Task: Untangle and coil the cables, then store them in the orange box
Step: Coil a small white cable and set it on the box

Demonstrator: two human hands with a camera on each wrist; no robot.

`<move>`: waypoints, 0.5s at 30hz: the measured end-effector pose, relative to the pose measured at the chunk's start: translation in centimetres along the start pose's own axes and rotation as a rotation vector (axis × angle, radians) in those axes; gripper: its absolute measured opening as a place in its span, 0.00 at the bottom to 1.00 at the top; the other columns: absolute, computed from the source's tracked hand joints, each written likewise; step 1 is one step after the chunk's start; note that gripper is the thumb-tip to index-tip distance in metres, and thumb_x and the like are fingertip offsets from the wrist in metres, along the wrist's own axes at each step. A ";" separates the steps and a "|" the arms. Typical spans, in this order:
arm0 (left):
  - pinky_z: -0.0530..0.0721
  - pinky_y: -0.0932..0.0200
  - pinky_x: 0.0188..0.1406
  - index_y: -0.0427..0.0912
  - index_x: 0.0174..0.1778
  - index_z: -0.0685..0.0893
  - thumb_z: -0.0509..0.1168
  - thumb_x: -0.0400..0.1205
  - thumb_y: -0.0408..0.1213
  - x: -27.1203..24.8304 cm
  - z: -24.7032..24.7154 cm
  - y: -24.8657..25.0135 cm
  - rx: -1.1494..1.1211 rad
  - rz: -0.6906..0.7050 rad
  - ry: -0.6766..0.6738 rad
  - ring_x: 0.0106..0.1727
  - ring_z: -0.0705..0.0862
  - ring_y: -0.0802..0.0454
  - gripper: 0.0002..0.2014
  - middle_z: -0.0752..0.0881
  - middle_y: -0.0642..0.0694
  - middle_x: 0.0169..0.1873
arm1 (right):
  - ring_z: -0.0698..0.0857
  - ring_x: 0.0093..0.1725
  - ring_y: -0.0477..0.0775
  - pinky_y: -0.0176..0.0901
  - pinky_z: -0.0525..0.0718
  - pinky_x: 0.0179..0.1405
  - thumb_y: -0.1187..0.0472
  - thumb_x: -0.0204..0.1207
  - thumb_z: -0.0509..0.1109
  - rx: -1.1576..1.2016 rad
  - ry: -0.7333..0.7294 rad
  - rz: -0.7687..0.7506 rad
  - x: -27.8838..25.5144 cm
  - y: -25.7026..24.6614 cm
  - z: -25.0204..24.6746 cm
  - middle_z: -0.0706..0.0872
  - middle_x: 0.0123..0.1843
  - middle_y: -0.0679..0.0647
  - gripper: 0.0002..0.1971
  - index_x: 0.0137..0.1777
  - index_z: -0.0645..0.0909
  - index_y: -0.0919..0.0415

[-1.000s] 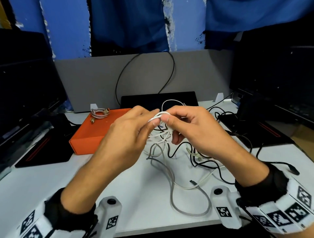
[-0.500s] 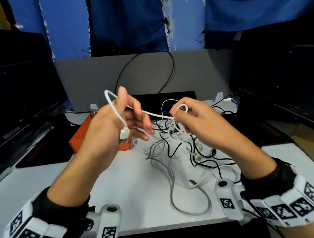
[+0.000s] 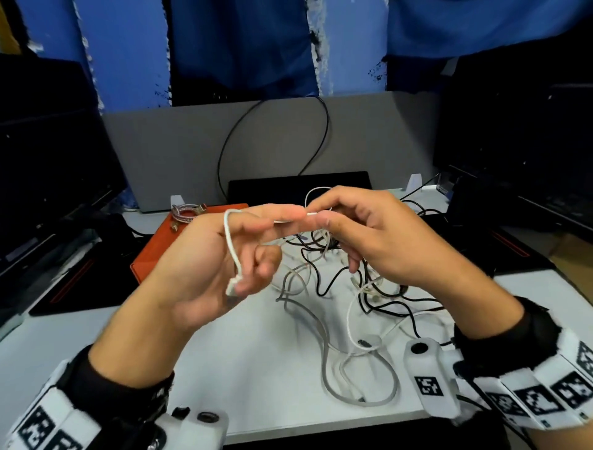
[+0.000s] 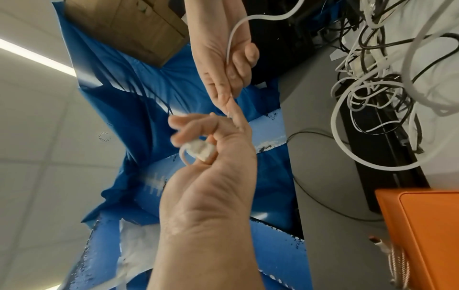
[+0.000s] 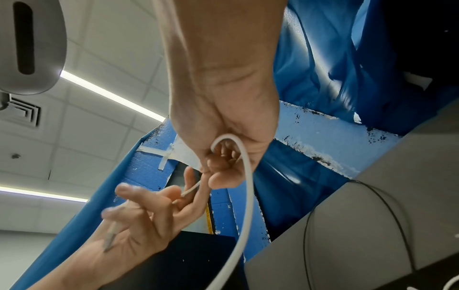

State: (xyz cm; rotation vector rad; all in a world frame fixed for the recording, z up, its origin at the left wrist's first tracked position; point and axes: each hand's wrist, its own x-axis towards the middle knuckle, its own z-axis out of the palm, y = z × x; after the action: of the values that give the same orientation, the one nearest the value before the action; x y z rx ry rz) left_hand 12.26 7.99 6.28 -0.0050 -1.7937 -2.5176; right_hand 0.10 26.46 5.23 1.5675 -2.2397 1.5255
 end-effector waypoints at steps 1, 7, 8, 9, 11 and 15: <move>0.66 0.70 0.06 0.33 0.57 0.90 0.55 0.81 0.31 0.0 0.0 0.2 -0.043 -0.011 0.007 0.15 0.73 0.56 0.19 0.91 0.35 0.51 | 0.79 0.25 0.48 0.46 0.86 0.27 0.59 0.89 0.68 -0.026 0.021 -0.002 0.0 0.1 -0.1 0.78 0.27 0.43 0.07 0.54 0.88 0.52; 0.53 0.68 0.14 0.34 0.59 0.89 0.55 0.89 0.51 -0.1 -0.3 -0.1 0.235 0.011 0.101 0.17 0.56 0.56 0.26 0.67 0.45 0.22 | 0.86 0.35 0.48 0.56 0.87 0.41 0.56 0.89 0.65 -0.243 0.244 0.116 0.6 2.1 -1.3 0.86 0.35 0.46 0.08 0.48 0.82 0.47; 0.52 0.65 0.17 0.34 0.54 0.90 0.56 0.88 0.51 0.0 -0.2 -0.4 0.354 0.031 0.122 0.20 0.55 0.54 0.24 0.66 0.46 0.22 | 0.85 0.38 0.44 0.54 0.84 0.42 0.56 0.89 0.65 -0.291 0.236 0.142 0.6 2.3 -1.4 0.87 0.39 0.45 0.07 0.49 0.82 0.47; 0.52 0.62 0.19 0.35 0.50 0.89 0.57 0.89 0.50 0.2 0.0 -0.8 0.439 0.056 0.140 0.22 0.55 0.53 0.22 0.66 0.48 0.22 | 0.84 0.42 0.40 0.51 0.83 0.46 0.55 0.89 0.65 -0.317 0.203 0.154 0.6 2.2 -1.1 0.87 0.44 0.44 0.06 0.52 0.82 0.46; 0.55 0.59 0.22 0.37 0.44 0.85 0.57 0.91 0.46 0.8 0.3 -1.7 0.491 0.102 0.165 0.23 0.58 0.53 0.20 0.65 0.48 0.22 | 0.87 0.49 0.40 0.50 0.86 0.55 0.55 0.89 0.66 -0.249 0.072 0.124 0.4 1.9 -0.2 0.88 0.51 0.41 0.07 0.61 0.83 0.45; 0.57 0.61 0.22 0.41 0.39 0.79 0.59 0.90 0.49 1.7 0.0 -2.3 0.460 0.098 0.173 0.22 0.59 0.53 0.19 0.64 0.48 0.23 | 0.82 0.33 0.40 0.49 0.83 0.37 0.56 0.90 0.64 -0.133 -0.071 0.053 0.2 1.1 1.2 0.83 0.35 0.39 0.10 0.65 0.84 0.44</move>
State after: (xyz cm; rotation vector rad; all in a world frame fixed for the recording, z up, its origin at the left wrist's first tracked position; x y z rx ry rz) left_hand 10.49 8.72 4.16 0.1345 -2.1843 -1.9230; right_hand -0.23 25.52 3.99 1.5607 -2.3841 1.3214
